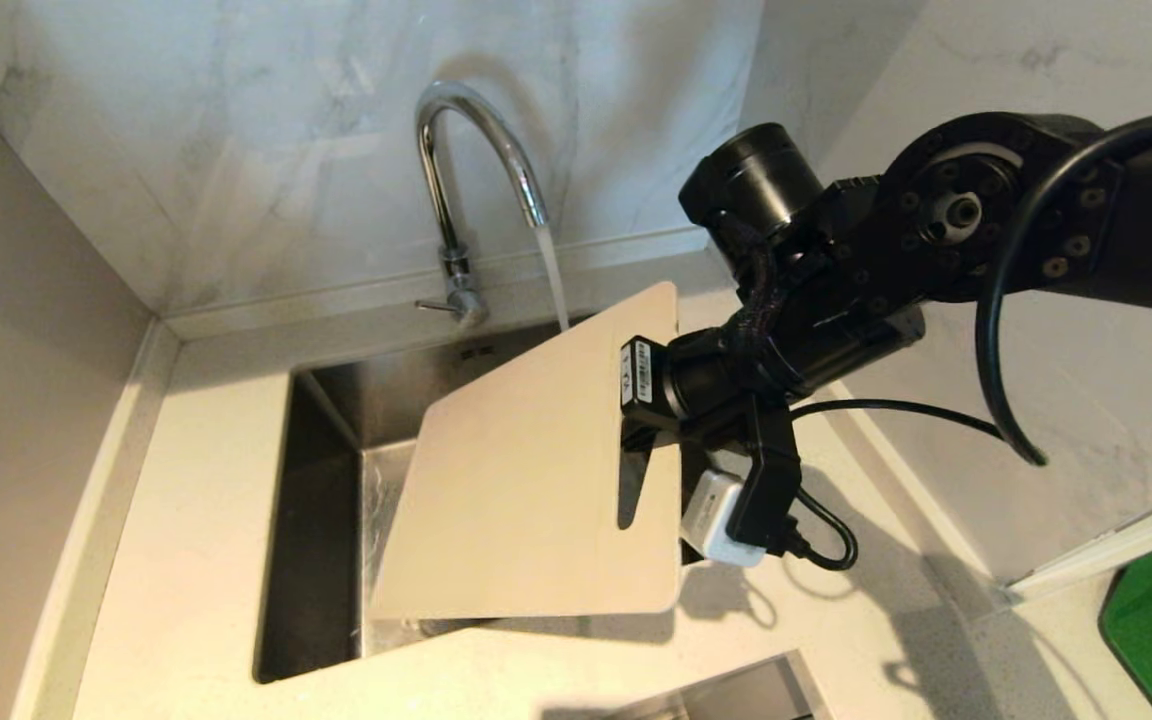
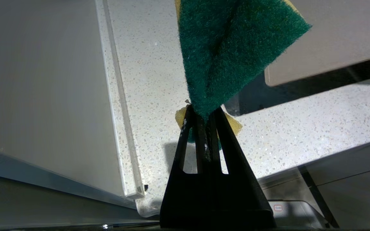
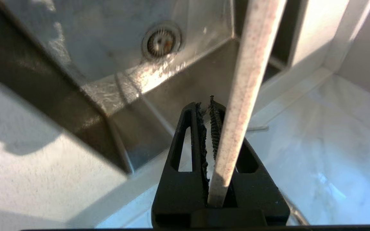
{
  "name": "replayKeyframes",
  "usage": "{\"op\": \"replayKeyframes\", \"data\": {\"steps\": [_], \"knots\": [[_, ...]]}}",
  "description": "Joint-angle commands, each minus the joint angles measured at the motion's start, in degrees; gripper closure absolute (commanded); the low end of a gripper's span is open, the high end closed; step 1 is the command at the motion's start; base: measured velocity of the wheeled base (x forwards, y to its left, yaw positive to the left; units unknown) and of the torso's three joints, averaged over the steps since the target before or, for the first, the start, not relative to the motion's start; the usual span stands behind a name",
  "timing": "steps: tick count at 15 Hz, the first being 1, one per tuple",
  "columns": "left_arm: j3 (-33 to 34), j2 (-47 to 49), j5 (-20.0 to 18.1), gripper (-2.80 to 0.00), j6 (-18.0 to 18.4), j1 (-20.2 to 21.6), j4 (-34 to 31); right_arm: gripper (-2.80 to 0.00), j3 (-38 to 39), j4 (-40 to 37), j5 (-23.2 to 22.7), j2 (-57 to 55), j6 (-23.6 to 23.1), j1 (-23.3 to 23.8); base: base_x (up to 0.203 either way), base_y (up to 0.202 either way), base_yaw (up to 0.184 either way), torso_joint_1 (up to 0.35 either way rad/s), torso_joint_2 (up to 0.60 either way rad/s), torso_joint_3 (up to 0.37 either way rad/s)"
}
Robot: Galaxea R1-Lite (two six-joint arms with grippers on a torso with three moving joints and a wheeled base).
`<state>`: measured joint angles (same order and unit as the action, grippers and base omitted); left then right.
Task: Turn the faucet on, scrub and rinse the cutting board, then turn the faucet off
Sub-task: Scrub the cutting board underwater
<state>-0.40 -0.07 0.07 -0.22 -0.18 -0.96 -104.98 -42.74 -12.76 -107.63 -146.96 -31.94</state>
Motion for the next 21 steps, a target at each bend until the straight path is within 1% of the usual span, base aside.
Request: {"op": "replayKeyframes", "data": {"steps": [1,4,8,9,12,15,21], "knots": [[0.0,0.0,0.0,0.00,0.0,0.0,0.0,0.00,-3.9,-0.1,-0.2,-3.1,-2.2,2.6,0.000,0.000,0.000,0.000,0.00,0.000],[0.1,0.0,0.0,0.00,0.0,0.0,0.0,0.00,-8.3,-0.1,-0.3,-6.0,-3.8,5.1,0.000,0.000,0.000,0.000,0.00,0.000],[0.1,0.0,0.0,0.00,0.0,0.0,0.0,0.00,-8.5,0.6,-0.5,-7.5,-4.5,6.9,0.000,0.000,0.000,0.000,0.00,0.000],[0.0,0.0,0.0,0.00,0.0,0.0,0.0,0.00,-8.4,1.8,-0.7,-7.7,-4.6,7.2,0.000,0.000,0.000,0.000,0.00,0.000],[0.0,0.0,0.0,0.00,0.0,0.0,0.0,0.00,-8.5,4.2,-1.4,-8.5,-4.7,7.2,0.000,0.000,0.000,0.000,0.00,0.000],[0.0,0.0,0.0,0.00,0.0,0.0,0.0,0.00,-8.5,6.9,-3.7,-9.7,-4.2,7.7,0.000,0.000,0.000,0.000,0.00,0.000],[0.0,0.0,0.0,0.00,0.0,0.0,0.0,0.00,-8.8,9.6,-4.0,-12.0,-4.0,7.8,0.000,0.000,0.000,0.000,0.00,0.000]]}}
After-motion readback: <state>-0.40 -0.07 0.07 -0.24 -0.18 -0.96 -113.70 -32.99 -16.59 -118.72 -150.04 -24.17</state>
